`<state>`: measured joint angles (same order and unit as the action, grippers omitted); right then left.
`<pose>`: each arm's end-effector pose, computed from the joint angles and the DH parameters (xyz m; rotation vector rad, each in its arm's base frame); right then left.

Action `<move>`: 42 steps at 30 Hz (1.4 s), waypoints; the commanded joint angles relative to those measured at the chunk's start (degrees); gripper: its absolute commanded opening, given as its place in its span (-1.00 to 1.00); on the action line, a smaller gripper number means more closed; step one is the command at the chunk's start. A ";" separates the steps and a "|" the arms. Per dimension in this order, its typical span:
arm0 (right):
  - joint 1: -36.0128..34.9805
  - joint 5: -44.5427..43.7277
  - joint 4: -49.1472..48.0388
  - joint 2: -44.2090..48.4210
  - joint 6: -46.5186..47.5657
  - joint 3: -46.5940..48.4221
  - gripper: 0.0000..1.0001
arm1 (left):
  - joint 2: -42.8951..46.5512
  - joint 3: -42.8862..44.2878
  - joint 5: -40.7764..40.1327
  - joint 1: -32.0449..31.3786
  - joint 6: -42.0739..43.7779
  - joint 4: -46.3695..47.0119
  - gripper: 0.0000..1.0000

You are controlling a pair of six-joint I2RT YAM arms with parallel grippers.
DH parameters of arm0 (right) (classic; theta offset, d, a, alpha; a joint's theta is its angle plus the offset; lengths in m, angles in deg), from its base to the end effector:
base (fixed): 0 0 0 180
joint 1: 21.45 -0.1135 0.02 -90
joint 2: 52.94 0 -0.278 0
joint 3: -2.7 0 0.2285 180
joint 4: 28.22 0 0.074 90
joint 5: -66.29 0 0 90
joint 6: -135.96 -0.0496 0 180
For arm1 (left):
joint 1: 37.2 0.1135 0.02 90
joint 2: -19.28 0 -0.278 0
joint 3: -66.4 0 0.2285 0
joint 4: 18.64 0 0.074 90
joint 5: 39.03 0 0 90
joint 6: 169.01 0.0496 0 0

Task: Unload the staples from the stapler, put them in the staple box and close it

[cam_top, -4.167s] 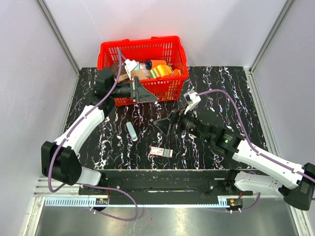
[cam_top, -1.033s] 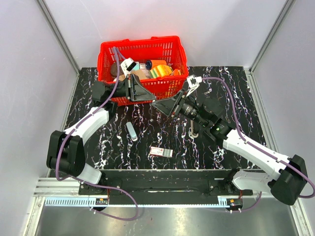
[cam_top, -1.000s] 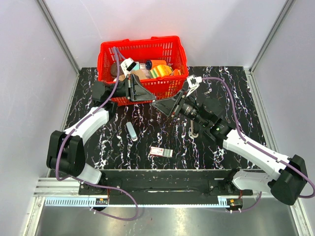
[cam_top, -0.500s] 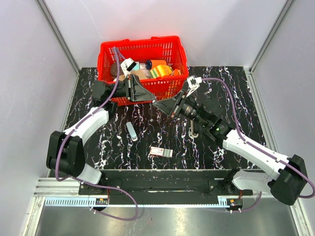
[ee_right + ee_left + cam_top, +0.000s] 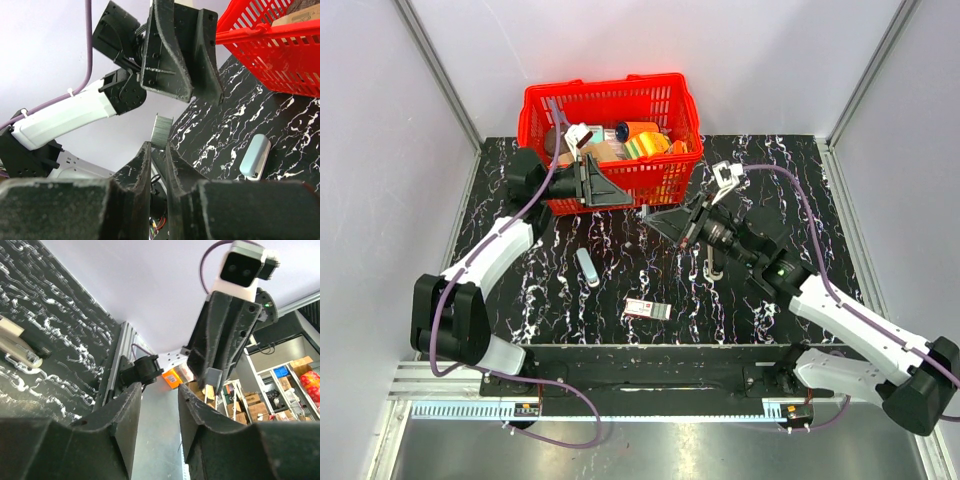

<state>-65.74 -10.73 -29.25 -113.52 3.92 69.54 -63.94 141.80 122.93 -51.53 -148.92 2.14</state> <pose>0.1582 0.1699 0.3961 -0.2371 1.5882 1.3699 0.2796 -0.1201 0.3785 0.4737 1.8217 -1.9207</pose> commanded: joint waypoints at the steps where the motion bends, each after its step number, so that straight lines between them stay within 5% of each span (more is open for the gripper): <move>1: 0.17 -0.05 5.69 2.30 1.17 -0.20 -0.70 | 2.18 5.81 -2.96 1.49 19.21 -20.54 -0.20; 4: 0.26 0.47 10.43 2.74 1.61 -1.08 -0.71 | 2.45 10.47 -9.01 1.23 42.94 -42.45 -0.19; 8: 0.26 0.56 21.06 2.39 2.75 -1.51 -0.79 | 1.83 12.50 -20.95 -0.78 67.65 -60.49 -0.19; 14: 0.00 -1.37 30.21 1.96 -0.93 -5.55 -0.92 | 4.99 4.52 -38.81 -9.21 85.89 -63.79 -0.20; 28: -12.74 -15.16 33.48 1.07 -12.53 -13.11 -0.96 | -0.09 -4.81 -65.53 -25.21 92.41 -54.82 -0.25; 42: -13.71 -17.28 34.71 4.77 -13.95 -17.51 -0.96 | -8.35 -8.77 -76.61 -35.94 92.50 -49.63 -0.35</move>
<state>-78.88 -25.25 5.39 -110.07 -9.65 51.62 -70.54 133.61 51.90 -85.87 -56.97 -51.08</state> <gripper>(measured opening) 0.175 0.345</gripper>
